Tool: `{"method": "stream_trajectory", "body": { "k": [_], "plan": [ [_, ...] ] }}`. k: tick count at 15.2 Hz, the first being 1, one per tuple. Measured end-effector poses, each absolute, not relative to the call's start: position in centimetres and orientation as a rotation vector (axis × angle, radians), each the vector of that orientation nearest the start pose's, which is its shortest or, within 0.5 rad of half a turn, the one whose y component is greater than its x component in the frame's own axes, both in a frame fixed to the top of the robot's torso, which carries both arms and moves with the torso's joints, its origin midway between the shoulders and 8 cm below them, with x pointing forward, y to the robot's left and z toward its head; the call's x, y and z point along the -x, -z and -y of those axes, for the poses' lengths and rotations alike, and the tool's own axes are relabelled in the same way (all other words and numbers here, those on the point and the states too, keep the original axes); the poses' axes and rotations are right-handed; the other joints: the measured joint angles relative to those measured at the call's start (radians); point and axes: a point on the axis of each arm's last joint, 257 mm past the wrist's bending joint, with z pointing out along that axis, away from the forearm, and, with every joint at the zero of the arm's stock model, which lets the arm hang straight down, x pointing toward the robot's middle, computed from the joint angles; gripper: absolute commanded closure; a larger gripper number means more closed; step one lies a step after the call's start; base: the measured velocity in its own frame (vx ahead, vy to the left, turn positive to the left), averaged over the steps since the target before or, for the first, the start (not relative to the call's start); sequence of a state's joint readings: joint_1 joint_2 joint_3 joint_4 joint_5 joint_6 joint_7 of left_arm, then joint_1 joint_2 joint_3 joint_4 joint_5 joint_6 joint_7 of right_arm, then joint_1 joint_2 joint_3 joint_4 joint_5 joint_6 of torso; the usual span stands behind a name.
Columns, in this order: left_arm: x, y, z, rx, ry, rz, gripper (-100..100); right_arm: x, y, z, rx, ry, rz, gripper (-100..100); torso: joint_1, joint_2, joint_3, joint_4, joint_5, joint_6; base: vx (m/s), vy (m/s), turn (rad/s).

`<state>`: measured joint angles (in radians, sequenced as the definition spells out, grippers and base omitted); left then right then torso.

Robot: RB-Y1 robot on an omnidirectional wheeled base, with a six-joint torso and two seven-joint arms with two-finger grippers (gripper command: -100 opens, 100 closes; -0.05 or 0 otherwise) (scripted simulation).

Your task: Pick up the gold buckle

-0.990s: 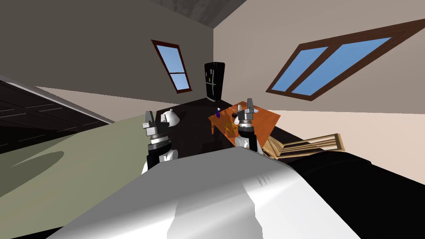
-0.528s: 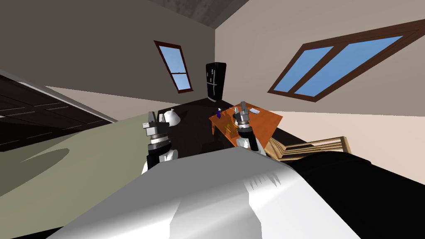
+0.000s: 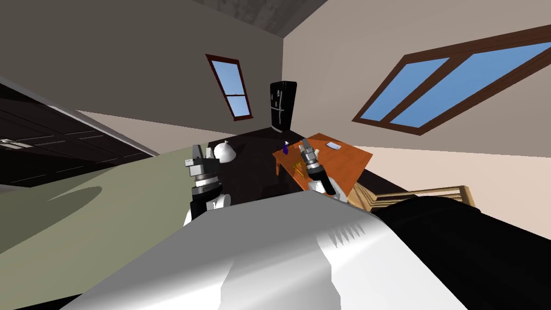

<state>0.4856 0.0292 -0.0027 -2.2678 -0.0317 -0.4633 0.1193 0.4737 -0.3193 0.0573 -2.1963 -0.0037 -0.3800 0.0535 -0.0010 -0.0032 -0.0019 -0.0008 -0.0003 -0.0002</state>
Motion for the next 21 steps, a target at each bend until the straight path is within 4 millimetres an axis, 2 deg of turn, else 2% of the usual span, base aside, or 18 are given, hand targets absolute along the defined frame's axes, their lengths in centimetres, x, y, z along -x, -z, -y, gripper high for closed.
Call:
{"method": "stream_trajectory", "body": {
  "k": [7,12,15,18,21],
  "plan": [
    [-35.5,-1.6,-27.2,0.695,1.392,-0.648,0,-38.7,9.7,23.3,-0.496,-1.174,-1.237,-100,0.000,0.000,0.000,0.000,0.000,0.000,0.047,-0.011,0.074],
    [-35.5,-1.6,-27.2,0.695,1.392,-0.648,0,-38.5,15.0,23.3,-0.455,-1.100,-1.420,-100,0.000,-0.002,-0.001,0.000,0.000,0.000,0.061,-0.009,0.092],
    [-35.5,-1.6,-27.2,0.695,1.392,-0.648,0,-38.3,18.4,23.7,-0.427,-1.046,-1.532,-100,0.000,-0.002,-0.001,-0.001,0.000,0.000,0.058,-0.012,0.079],
    [-35.5,-1.6,-27.2,0.695,1.392,-0.648,0,-37.8,20.6,24.2,-0.402,-1.001,-1.614,-100,0.001,-0.001,-0.001,0.000,0.000,0.000,0.052,-0.003,0.096],
    [-35.5,-1.6,-27.2,0.695,1.392,-0.648,0,-36.8,24.5,25.3,-0.376,-0.937,-1.727,-100,0.001,-0.002,-0.001,-0.001,0.000,0.000,0.068,-0.005,0.094]
  ]
}}
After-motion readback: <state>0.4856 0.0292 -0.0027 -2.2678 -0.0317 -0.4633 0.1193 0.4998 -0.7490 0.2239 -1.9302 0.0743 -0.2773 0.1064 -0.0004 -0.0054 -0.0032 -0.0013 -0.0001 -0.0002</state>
